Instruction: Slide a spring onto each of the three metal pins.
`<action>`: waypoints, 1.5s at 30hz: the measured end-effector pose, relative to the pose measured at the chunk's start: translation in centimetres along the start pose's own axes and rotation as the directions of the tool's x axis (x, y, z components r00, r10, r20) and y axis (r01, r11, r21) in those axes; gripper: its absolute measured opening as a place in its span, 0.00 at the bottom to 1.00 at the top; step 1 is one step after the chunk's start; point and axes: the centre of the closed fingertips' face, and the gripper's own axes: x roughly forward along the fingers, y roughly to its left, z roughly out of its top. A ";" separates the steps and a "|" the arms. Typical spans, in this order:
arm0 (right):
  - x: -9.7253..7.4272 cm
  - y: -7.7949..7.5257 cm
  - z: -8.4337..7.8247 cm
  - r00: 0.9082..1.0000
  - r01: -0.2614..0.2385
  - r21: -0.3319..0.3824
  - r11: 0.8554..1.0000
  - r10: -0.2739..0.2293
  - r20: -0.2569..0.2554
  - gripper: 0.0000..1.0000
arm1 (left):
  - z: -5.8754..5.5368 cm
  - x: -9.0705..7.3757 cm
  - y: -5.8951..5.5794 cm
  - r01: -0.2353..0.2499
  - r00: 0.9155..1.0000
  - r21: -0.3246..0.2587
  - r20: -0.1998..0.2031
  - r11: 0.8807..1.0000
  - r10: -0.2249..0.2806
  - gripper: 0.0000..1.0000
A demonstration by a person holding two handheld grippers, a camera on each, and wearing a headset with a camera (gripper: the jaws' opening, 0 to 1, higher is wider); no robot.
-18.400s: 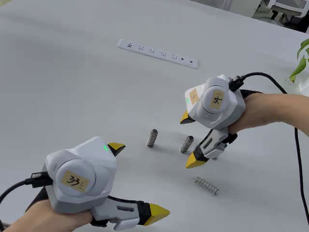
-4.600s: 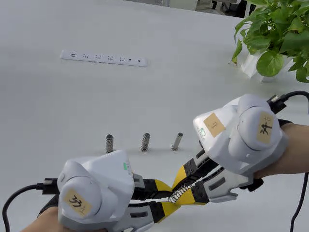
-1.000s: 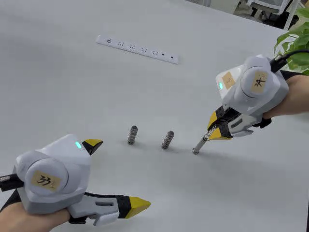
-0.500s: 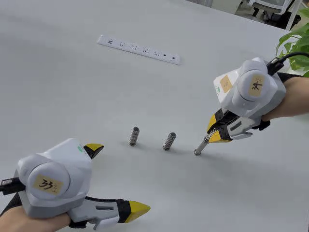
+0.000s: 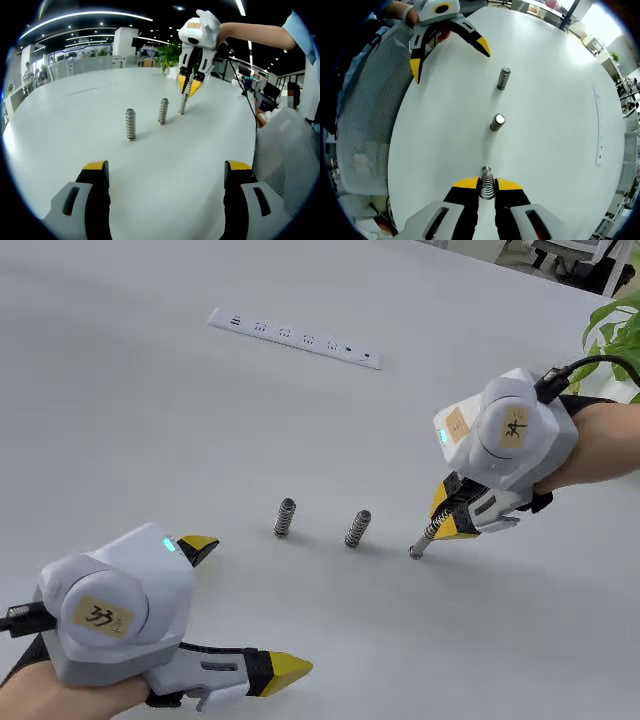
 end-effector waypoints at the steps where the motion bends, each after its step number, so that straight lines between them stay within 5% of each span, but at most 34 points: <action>1: 0.1 0.0 0.0 1.000 -0.002 -0.002 1.000 0.002 -0.003 0.08 | 0.0 0.0 0.0 -0.001 1.000 0.000 0.000 1.000 0.001 0.94; 22: 3.1 0.7 -0.1 0.997 -0.055 -0.015 0.998 0.054 -0.046 0.08 | -0.7 -0.4 0.5 -0.006 1.000 -0.019 -0.024 1.000 0.005 0.93; 39: 3.7 0.6 -0.7 0.996 -0.059 -0.027 0.998 0.057 -0.063 0.09 | -0.6 -0.3 0.5 -0.004 1.000 -0.020 -0.024 1.000 0.004 0.93; 45: 3.6 0.7 -0.8 0.996 -0.071 -0.016 0.997 0.070 -0.058 0.16 | -0.6 -0.4 0.6 -0.007 1.000 -0.020 -0.024 1.000 0.006 0.93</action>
